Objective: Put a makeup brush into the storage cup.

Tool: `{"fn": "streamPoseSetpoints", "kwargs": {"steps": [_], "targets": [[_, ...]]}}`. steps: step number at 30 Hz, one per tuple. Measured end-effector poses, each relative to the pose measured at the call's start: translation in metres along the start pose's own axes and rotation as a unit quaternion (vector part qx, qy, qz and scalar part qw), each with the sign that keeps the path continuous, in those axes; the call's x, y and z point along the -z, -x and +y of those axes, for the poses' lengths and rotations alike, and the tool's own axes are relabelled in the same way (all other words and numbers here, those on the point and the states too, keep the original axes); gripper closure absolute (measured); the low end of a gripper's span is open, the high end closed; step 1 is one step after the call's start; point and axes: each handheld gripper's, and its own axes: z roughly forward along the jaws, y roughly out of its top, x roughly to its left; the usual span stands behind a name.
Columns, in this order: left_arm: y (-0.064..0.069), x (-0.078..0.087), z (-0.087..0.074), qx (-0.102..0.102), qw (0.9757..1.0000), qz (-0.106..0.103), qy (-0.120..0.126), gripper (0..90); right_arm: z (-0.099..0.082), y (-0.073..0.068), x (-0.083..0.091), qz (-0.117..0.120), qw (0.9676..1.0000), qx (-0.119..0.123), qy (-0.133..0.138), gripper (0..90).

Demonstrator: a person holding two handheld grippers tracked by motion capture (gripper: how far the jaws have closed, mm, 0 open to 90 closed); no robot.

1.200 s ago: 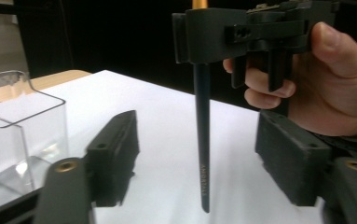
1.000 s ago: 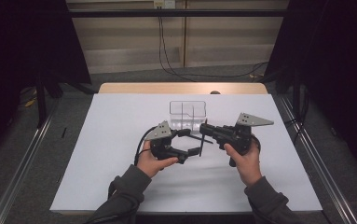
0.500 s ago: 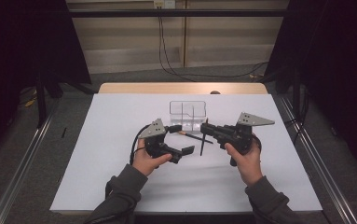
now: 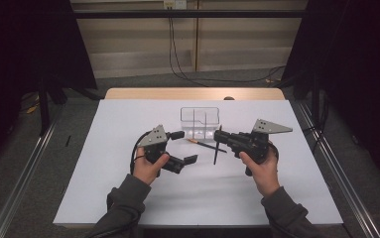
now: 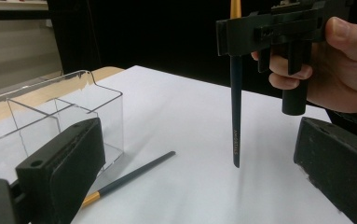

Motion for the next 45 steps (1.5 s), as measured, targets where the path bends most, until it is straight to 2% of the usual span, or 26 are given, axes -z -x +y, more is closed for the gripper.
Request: {"fn": "streamPoseSetpoints", "kwargs": {"steps": [5, 9, 11, 13, 14, 24, 33, 34, 45], "targets": [[-0.003, 0.006, -0.002, 0.007, 0.9999, 0.008, 0.006, 2.3, 0.001, 0.001, 0.002, -0.001, 1.0, 0.003, 0.004, 83.6], [-0.007, 0.012, -0.002, 0.002, 0.9999, 0.012, 0.001, 2.4, 0.003, 0.002, 0.005, -0.003, 1.0, 0.008, 0.004, 83.7], [-0.006, 0.014, -0.002, 0.006, 0.9998, 0.017, 0.009, 2.4, 0.004, 0.002, 0.006, -0.004, 1.0, 0.006, 0.004, 83.6], [-0.008, 0.016, -0.002, 0.004, 0.9999, 0.014, 0.006, 2.4, 0.004, 0.003, 0.006, -0.004, 1.0, 0.006, 0.004, 83.6], [-0.008, 0.017, -0.002, 0.004, 0.9998, 0.021, 0.006, 2.4, 0.005, 0.003, 0.007, -0.004, 1.0, 0.007, 0.003, 83.6], [-0.013, 0.021, -0.004, 0.014, 0.9996, 0.023, 0.012, 2.4, 0.006, 0.006, 0.009, -0.01, 0.9999, 0.009, 0.003, 83.6], [-0.013, 0.026, -0.003, 0.009, 0.9996, 0.025, 0.009, 2.4, 0.007, 0.007, 0.009, -0.009, 0.9999, 0.011, 0.002, 83.6], [-0.013, 0.027, -0.004, 0.014, 0.9995, 0.025, 0.013, 2.5, 0.007, 0.007, 0.009, -0.009, 0.9999, 0.011, 0.002, 83.6], [-0.012, 0.038, -0.002, 0.015, 0.9994, 0.025, 0.02, 2.4, 0.008, 0.008, 0.009, -0.008, 0.9999, 0.012, 0.004, 83.6]]}}
